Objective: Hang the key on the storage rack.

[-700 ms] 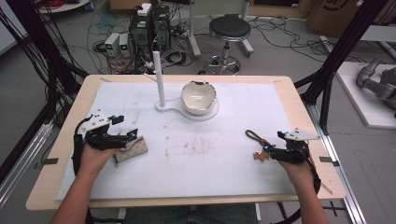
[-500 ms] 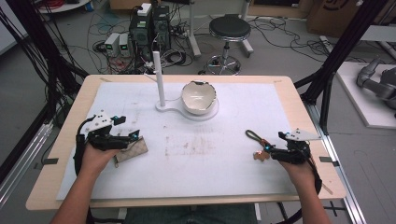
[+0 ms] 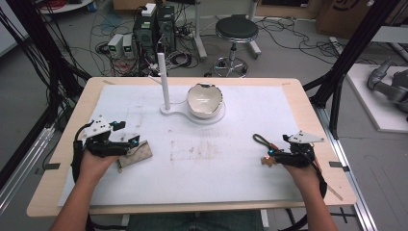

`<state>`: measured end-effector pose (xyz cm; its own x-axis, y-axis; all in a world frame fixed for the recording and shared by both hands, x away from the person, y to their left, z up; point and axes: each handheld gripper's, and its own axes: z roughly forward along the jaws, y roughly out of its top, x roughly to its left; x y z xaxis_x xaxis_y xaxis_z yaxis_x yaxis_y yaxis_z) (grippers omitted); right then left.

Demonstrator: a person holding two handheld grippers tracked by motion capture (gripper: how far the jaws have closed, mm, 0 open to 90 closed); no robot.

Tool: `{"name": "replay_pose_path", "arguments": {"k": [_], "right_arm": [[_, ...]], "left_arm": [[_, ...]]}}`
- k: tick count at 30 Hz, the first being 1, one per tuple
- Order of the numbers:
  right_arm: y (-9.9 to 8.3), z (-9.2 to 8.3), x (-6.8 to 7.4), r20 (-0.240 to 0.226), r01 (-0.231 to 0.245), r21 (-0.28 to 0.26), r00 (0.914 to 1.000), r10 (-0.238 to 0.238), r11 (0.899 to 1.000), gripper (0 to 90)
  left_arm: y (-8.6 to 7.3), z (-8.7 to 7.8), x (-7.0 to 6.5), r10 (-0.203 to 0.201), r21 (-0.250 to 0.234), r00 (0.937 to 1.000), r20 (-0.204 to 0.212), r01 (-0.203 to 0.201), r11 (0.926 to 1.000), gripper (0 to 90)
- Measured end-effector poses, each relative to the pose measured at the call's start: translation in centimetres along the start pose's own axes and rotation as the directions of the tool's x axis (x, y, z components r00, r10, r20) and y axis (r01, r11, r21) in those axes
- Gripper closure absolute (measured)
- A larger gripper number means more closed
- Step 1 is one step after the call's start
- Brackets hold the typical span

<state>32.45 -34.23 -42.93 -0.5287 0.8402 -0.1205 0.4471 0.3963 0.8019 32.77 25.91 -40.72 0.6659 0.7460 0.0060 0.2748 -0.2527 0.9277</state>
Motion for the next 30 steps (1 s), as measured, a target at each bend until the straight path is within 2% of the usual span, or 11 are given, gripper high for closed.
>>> {"name": "replay_pose_path", "arguments": {"k": [6, 11, 15, 18, 21, 24, 28, 30], "right_arm": [[0.4, 1.3, 0.2, -0.012, 0.019, 0.034, 0.9998, -0.018, 0.999, 25.7], [0.3, 2.4, 0.0, -0.018, 0.039, 0.096, 0.9991, -0.038, 0.995, 26.6], [-0.1, 3.0, -0.3, -0.025, 0.016, 0.155, 0.9996, -0.013, 0.988, 27.1], [-0.5, 3.2, -0.7, -0.04, 0.003, 0.163, 0.9992, 0.004, 0.987, 29.6], [-0.6, 3.1, -0.9, -0.063, -0.017, 0.165, 0.9976, 0.028, 0.986, 38.3], [-0.6, 2.9, -0.8, -0.091, -0.011, 0.164, 0.9955, 0.026, 0.986, 47.9], [-0.6, 2.8, -0.7, -0.103, -0.008, 0.164, 0.9944, 0.025, 0.987, 57.0], [-0.6, 2.8, -0.8, -0.105, -0.009, 0.162, 0.9941, 0.027, 0.987, 65.3]], "left_arm": [[-0.1, -0.3, 0.0, -0.006, 0.0, 1.0, -0.007, 0.006, 1.0, 19.9], [-0.3, -0.5, 0.1, -0.01, 0.003, 0.9998, -0.016, 0.01, 0.9999, 19.9], [-0.4, -0.6, 0.1, -0.006, 0.007, 0.9999, -0.011, 0.006, 1.0, 19.9], [-0.4, -0.6, 0.0, -0.007, 0.008, 0.9999, -0.013, 0.007, 0.9999, 19.9], [-0.3, -0.6, 0.0, -0.003, 0.007, 0.9999, -0.011, 0.003, 1.0, 19.9], [-0.3, -0.7, 0.0, 0.0, 0.006, 0.9999, -0.013, 0.0, 1.0, 19.9], [-0.3, -0.7, -0.1, -0.002, 0.004, 1.0, -0.009, 0.002, 1.0, 19.9], [-0.3, -0.7, -0.1, -0.002, 0.003, 1.0, -0.009, 0.002, 1.0, 19.9]]}}
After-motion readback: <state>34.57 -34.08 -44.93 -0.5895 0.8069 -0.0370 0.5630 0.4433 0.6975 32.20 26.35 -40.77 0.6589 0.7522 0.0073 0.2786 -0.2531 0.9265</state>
